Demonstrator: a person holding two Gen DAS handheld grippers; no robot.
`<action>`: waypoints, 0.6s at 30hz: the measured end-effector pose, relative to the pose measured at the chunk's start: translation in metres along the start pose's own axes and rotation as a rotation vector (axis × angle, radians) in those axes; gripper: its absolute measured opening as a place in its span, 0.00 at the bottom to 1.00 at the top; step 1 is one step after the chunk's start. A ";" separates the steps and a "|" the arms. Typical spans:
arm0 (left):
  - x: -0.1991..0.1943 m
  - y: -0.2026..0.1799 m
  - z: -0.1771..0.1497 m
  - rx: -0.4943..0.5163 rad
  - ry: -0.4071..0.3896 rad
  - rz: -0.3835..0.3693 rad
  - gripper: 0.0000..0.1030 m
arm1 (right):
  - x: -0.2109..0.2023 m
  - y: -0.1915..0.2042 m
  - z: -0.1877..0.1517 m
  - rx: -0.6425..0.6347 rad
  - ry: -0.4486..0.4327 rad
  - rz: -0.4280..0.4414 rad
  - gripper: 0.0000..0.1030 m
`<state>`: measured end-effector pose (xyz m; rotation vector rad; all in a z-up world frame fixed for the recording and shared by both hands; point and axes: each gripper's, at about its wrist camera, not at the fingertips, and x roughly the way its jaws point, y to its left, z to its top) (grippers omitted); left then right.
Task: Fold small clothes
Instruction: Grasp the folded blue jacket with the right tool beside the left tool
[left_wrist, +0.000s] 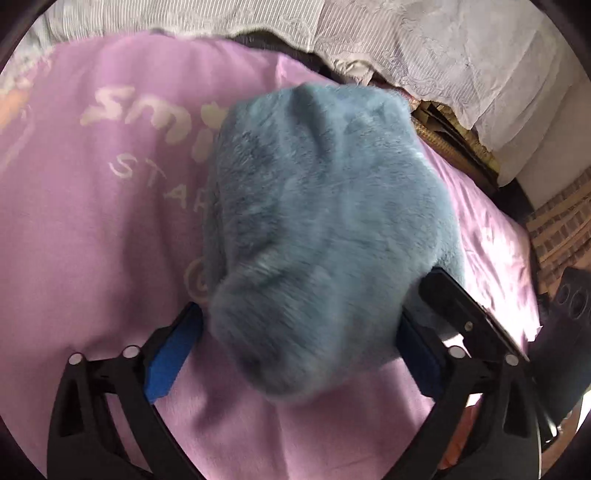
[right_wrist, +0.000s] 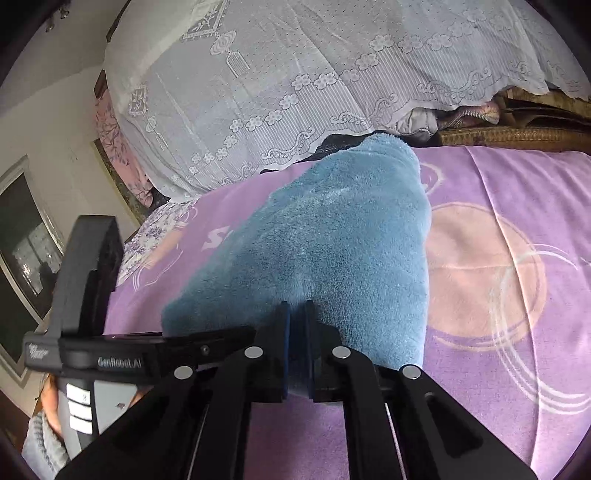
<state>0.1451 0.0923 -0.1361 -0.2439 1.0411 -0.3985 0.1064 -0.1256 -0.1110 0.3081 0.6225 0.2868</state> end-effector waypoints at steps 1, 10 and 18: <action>-0.012 -0.008 0.000 0.020 -0.031 0.003 0.81 | -0.006 0.002 0.002 -0.002 -0.019 -0.006 0.09; -0.026 -0.015 0.040 0.022 -0.153 0.149 0.80 | -0.007 0.012 0.068 -0.078 -0.116 -0.094 0.39; 0.017 0.014 0.044 -0.060 -0.057 0.072 0.96 | 0.057 -0.062 0.055 0.160 0.055 -0.042 0.37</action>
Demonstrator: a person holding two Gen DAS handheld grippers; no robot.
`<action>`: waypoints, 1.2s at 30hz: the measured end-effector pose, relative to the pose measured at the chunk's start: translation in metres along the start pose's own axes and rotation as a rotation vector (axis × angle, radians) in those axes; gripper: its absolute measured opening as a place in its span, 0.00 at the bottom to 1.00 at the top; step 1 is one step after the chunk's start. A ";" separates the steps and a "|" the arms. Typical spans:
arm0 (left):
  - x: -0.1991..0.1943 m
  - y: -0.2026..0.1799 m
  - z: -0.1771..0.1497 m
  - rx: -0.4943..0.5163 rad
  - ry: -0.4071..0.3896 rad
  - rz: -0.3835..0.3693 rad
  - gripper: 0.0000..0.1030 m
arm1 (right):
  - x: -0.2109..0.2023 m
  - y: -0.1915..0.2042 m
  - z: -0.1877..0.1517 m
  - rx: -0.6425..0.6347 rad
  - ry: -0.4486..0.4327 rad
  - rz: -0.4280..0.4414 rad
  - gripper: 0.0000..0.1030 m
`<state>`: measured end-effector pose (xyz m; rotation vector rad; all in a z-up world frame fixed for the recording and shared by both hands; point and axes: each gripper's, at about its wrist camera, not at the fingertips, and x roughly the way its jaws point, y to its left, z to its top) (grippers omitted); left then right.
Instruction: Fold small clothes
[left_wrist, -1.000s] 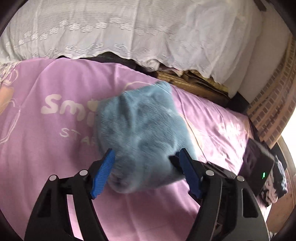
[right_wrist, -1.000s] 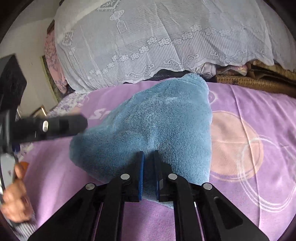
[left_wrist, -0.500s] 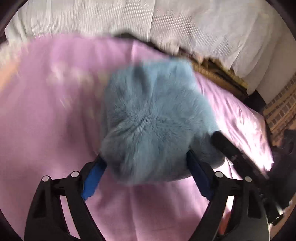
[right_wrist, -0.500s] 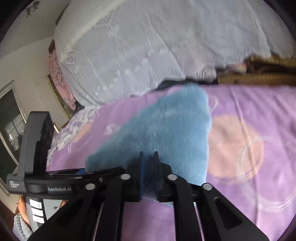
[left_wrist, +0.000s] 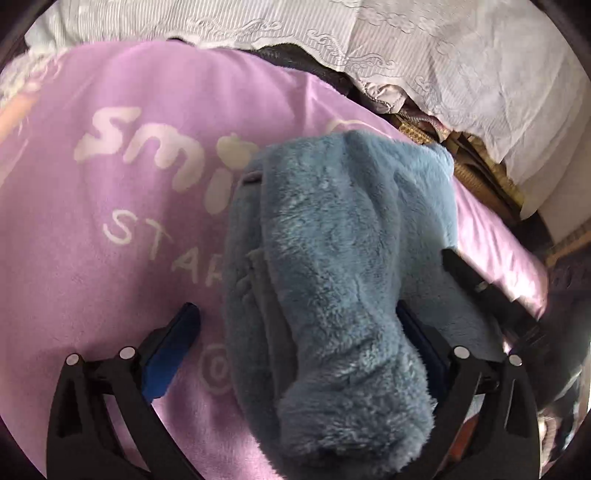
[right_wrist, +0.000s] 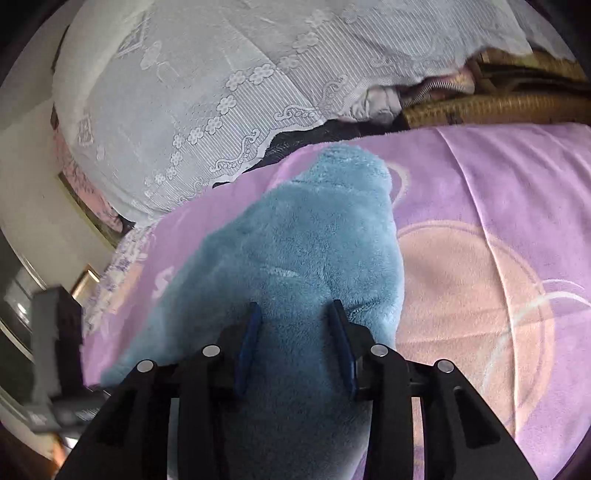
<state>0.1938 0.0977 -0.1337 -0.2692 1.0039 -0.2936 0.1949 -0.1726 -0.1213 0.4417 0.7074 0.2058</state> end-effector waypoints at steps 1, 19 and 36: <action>-0.002 -0.002 -0.001 0.012 -0.007 0.007 0.96 | 0.000 0.000 -0.003 -0.012 -0.009 -0.001 0.37; -0.001 0.023 -0.017 -0.080 0.041 -0.094 0.96 | -0.053 0.007 -0.048 -0.068 -0.042 -0.057 0.73; 0.020 0.027 -0.004 -0.150 0.109 -0.350 0.96 | -0.028 -0.042 -0.028 0.273 0.038 0.190 0.80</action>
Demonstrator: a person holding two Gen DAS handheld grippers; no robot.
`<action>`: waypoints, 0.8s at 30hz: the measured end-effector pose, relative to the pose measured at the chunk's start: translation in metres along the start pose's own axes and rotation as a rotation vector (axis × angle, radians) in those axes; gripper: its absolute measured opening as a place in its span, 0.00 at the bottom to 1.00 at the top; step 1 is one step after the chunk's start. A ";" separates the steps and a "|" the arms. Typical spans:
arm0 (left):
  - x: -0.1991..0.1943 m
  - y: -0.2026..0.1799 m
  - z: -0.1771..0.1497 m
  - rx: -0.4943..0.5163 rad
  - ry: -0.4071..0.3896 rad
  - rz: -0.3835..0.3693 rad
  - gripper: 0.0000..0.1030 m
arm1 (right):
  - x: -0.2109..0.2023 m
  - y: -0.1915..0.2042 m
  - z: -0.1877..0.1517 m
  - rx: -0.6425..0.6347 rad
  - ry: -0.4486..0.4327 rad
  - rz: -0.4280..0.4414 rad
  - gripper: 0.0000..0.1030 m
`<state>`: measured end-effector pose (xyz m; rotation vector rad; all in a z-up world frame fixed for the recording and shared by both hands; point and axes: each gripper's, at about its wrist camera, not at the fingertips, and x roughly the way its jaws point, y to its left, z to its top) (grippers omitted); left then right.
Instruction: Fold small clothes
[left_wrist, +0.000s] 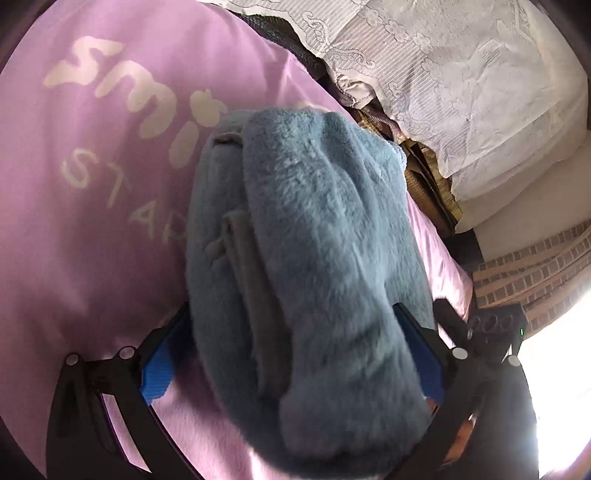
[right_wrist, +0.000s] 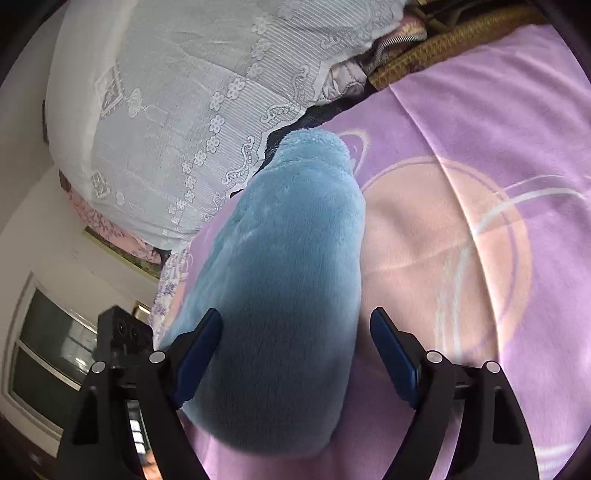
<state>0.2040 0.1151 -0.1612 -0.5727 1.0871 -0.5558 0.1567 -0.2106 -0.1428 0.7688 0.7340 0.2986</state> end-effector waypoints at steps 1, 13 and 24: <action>0.003 -0.004 0.001 0.015 0.000 0.007 0.96 | 0.006 -0.004 0.005 0.025 0.010 0.009 0.80; 0.010 -0.023 -0.001 0.076 -0.035 0.094 0.96 | 0.036 -0.005 0.020 -0.043 0.003 0.009 0.83; 0.010 -0.044 -0.014 0.168 -0.057 0.109 0.94 | 0.028 -0.006 0.013 -0.042 -0.006 0.033 0.83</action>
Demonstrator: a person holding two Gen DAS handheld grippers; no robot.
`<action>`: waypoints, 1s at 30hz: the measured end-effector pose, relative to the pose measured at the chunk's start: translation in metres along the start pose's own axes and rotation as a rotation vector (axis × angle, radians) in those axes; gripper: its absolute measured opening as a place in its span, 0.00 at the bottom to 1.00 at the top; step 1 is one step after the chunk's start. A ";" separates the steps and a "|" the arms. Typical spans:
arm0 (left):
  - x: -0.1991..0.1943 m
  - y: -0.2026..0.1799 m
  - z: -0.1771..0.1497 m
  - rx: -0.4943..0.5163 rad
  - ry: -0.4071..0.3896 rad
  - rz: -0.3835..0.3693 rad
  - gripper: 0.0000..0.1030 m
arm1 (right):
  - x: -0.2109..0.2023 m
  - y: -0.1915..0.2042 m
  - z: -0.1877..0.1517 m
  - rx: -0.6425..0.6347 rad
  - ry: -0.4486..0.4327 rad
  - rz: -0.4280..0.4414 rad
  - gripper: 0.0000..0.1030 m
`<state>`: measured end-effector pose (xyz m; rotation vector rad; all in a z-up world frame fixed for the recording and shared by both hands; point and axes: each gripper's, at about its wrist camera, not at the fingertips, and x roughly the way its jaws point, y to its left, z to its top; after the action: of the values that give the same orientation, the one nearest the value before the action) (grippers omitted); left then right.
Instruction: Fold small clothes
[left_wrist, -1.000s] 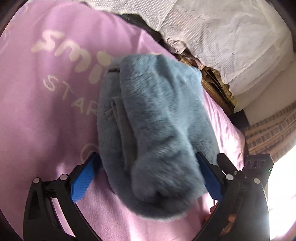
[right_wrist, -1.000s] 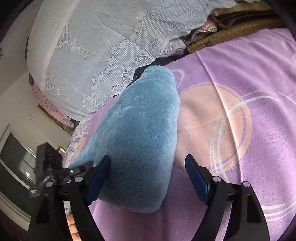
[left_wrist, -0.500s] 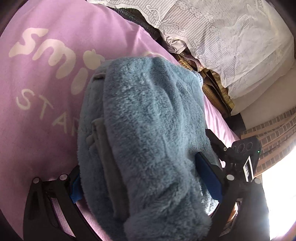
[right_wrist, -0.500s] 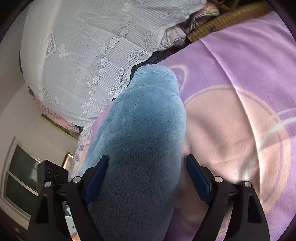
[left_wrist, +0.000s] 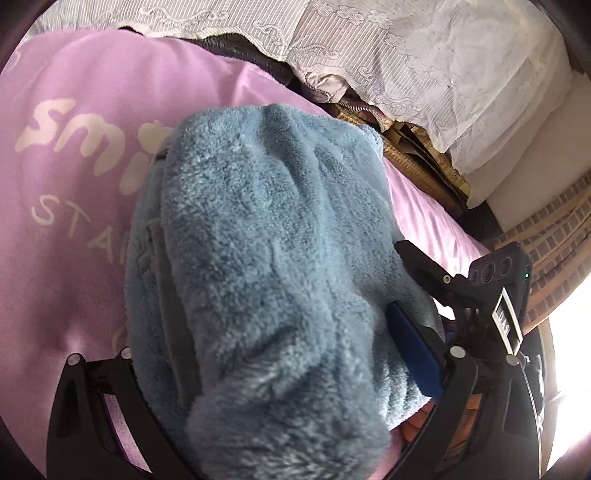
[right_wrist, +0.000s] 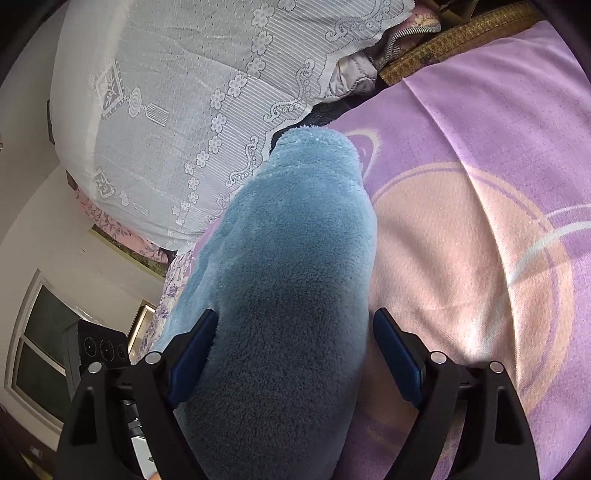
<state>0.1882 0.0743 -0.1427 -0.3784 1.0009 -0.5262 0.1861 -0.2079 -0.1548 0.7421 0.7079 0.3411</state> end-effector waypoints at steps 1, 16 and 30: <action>0.000 0.000 0.000 -0.001 -0.001 0.004 0.94 | 0.000 0.000 0.000 -0.001 0.000 -0.002 0.83; -0.005 -0.031 -0.002 0.129 -0.079 0.166 0.80 | 0.000 0.000 -0.001 -0.010 -0.002 -0.008 0.86; -0.003 -0.030 -0.003 0.124 -0.078 0.167 0.82 | 0.002 0.002 0.000 -0.021 0.001 -0.011 0.88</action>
<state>0.1774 0.0520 -0.1260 -0.2006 0.9104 -0.4169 0.1873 -0.2055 -0.1544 0.7185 0.7080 0.3386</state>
